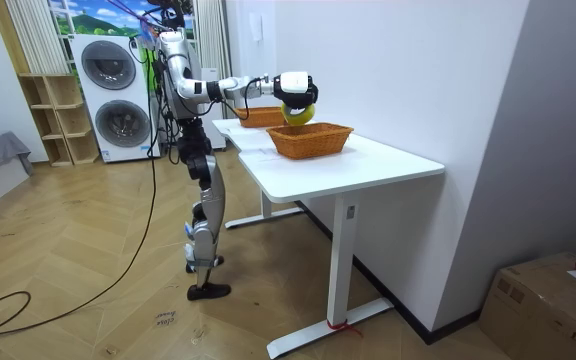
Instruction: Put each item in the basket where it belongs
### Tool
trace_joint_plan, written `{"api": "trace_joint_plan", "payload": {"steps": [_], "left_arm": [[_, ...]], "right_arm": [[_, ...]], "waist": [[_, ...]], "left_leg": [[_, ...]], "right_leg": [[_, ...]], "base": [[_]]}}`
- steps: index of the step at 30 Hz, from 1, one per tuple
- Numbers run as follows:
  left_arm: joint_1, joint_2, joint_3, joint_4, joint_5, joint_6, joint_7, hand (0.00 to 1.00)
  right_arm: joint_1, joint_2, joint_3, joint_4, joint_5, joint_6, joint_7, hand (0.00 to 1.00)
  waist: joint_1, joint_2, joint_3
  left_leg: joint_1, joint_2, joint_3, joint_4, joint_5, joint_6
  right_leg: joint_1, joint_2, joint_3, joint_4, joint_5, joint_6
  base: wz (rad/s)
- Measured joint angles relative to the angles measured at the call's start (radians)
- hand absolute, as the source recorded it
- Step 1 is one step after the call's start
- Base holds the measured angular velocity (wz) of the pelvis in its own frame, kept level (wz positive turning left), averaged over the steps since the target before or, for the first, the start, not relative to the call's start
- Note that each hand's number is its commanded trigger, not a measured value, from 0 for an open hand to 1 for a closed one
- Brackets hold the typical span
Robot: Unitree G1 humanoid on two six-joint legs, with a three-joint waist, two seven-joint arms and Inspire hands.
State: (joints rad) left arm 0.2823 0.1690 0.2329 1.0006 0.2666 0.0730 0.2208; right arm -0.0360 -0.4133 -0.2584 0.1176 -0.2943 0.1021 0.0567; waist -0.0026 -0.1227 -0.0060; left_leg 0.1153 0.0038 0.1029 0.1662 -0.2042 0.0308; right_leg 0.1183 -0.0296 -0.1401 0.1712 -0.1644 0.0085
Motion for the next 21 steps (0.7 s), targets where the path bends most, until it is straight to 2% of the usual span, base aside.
{"api": "trace_joint_plan", "payload": {"steps": [10,11,12,13,14,15,16,21], "left_arm": [[-0.007,-0.001,-0.001,-0.006,0.0,0.0,-0.008,0.0],[-0.007,-0.001,-0.001,-0.008,0.0,0.0,-0.007,0.0],[-0.007,-0.001,-0.001,-0.009,0.001,0.0,-0.006,0.0],[-0.007,-0.001,-0.001,-0.009,0.001,0.0,-0.006,0.0],[-0.007,-0.001,-0.001,-0.009,0.001,0.0,-0.005,0.0],[-0.007,-0.001,-0.001,-0.009,0.001,-0.001,-0.002,0.0],[-0.007,-0.001,-0.001,-0.009,0.001,-0.001,0.002,0.0],[-0.007,0.0,-0.002,-0.009,0.001,-0.009,0.014,0.0]], "right_arm": [[0.003,0.0,0.003,0.0,-0.031,0.0,0.042,1.0],[0.003,0.0,0.003,0.0,-0.037,0.0,0.053,0.87],[0.003,0.0,0.003,0.0,-0.044,0.0,0.061,0.65],[0.003,0.0,0.003,0.0,-0.049,0.0,0.064,0.55],[0.003,0.0,0.004,0.001,-0.056,0.0,0.068,0.21],[0.003,0.0,0.004,0.001,-0.061,0.0,0.07,0.04],[0.003,0.0,0.004,0.001,-0.063,0.0,0.07,0.0],[0.003,0.0,0.004,0.033,-0.075,0.0,0.079,0.0]], "waist": [[0.009,0.006,0.0036],[0.01,0.006,0.0038],[0.01,0.007,0.0043],[0.01,0.007,0.0044],[0.01,0.007,0.0045],[0.01,0.007,0.0048],[0.01,0.006,0.0052],[0.013,-0.001,0.0083]], "left_leg": [[0.0,0.0,0.001,0.0,0.0,0.0],[0.0,0.0,0.001,0.0,0.0,0.0],[0.0,0.0,0.001,-0.001,0.0,0.0],[0.0,0.0,0.001,-0.001,0.0,0.0],[0.001,0.0,0.001,-0.002,0.0,0.0],[0.001,0.0,0.001,-0.002,0.0,0.0],[0.001,0.0,0.001,-0.002,0.0,0.0],[0.001,0.0,0.001,-0.002,0.0,0.0]], "right_leg": [[-0.001,0.0,0.001,0.0,0.0,0.0],[-0.002,0.001,0.001,0.0,0.0,0.0],[-0.001,0.001,0.001,0.0,0.0,0.0],[-0.001,0.001,0.001,0.0,0.0,0.0],[-0.001,0.001,0.001,-0.001,0.0,0.0],[-0.001,0.001,0.001,-0.001,0.0,0.0],[0.0,0.001,0.001,-0.001,0.0,0.0],[0.001,0.001,0.0,-0.002,0.0,0.0]], "base": [[0.0],[0.0],[0.0],[0.0],[0.0],[0.0],[0.0],[0.0]]}}
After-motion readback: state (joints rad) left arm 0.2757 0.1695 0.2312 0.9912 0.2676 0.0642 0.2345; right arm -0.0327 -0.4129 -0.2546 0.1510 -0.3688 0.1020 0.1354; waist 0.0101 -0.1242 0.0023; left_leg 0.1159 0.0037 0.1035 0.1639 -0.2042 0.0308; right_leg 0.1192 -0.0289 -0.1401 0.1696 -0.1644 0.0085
